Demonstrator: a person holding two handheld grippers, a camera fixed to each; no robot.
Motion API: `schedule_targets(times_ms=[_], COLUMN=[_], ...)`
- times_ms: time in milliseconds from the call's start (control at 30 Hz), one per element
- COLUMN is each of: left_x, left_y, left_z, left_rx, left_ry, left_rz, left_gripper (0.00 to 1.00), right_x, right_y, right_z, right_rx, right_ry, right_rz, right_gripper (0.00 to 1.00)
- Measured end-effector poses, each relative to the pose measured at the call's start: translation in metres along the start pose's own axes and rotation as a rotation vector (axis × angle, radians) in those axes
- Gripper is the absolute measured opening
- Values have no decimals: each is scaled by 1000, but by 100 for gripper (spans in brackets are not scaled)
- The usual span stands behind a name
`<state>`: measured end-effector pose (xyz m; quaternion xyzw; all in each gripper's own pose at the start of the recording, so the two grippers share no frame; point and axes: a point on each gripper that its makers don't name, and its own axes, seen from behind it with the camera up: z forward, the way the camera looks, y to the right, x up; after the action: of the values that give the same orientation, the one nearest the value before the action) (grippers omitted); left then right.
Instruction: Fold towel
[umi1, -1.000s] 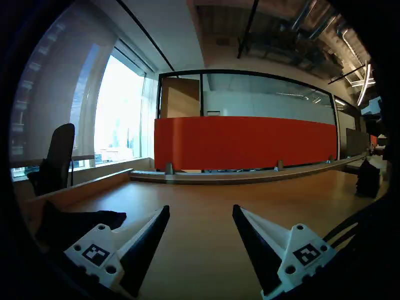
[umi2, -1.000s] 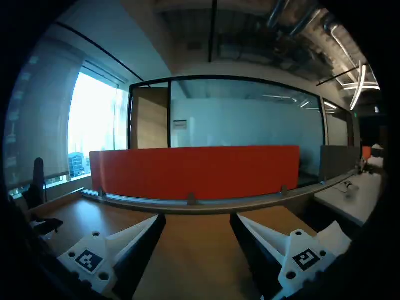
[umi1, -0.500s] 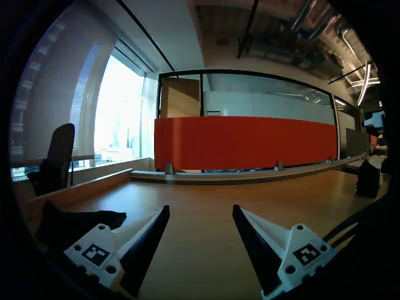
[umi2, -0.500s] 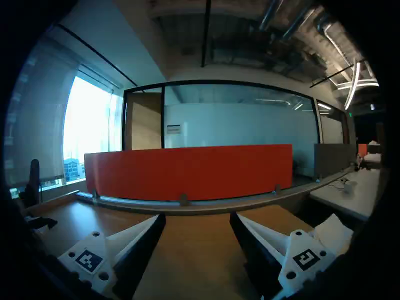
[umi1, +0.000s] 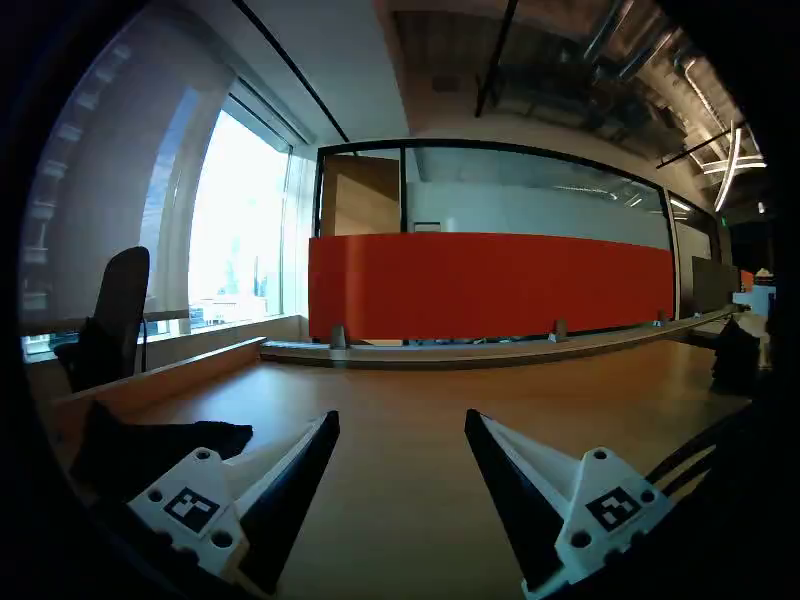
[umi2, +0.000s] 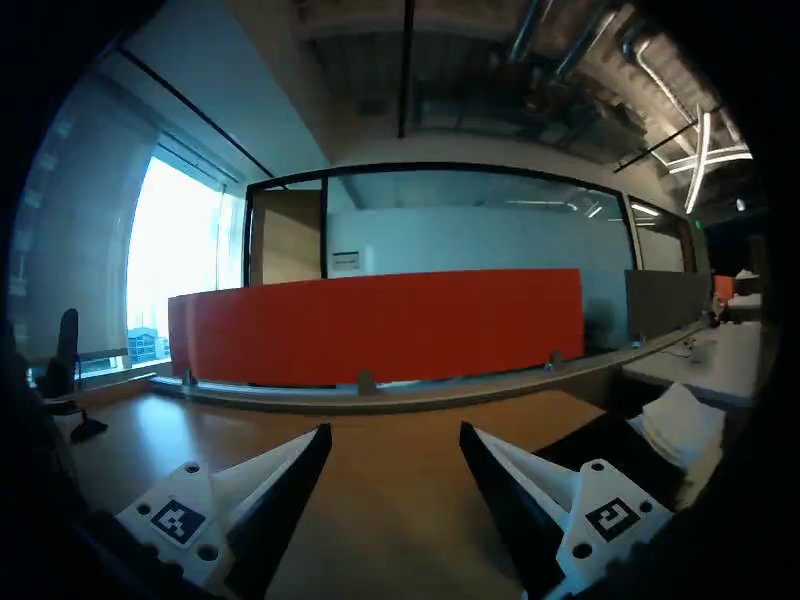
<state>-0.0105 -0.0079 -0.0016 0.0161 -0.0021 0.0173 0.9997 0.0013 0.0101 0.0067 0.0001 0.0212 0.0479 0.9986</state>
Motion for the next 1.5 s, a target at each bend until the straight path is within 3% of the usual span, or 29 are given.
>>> schedule_targets(times_ms=[200,433,900,1500], left_x=[0,0,0,0], left_y=[0,1,1,1], left_z=[0,0,-1,0], left_rx=[0,0,0,0], left_ry=[0,0,0,0], left_rz=[0,0,0,0], left_gripper=[93,93,93,93], right_x=[-31,-49,-54,-57], right_y=[7,11,16,2], right_z=[-2,-4,-4,-6], right_rx=[-7,-6,-24,-1], right_ry=[-9,-18,-24,-25], right_rz=[-3,-11,5,-63], right_gripper=[99,99,99,99])
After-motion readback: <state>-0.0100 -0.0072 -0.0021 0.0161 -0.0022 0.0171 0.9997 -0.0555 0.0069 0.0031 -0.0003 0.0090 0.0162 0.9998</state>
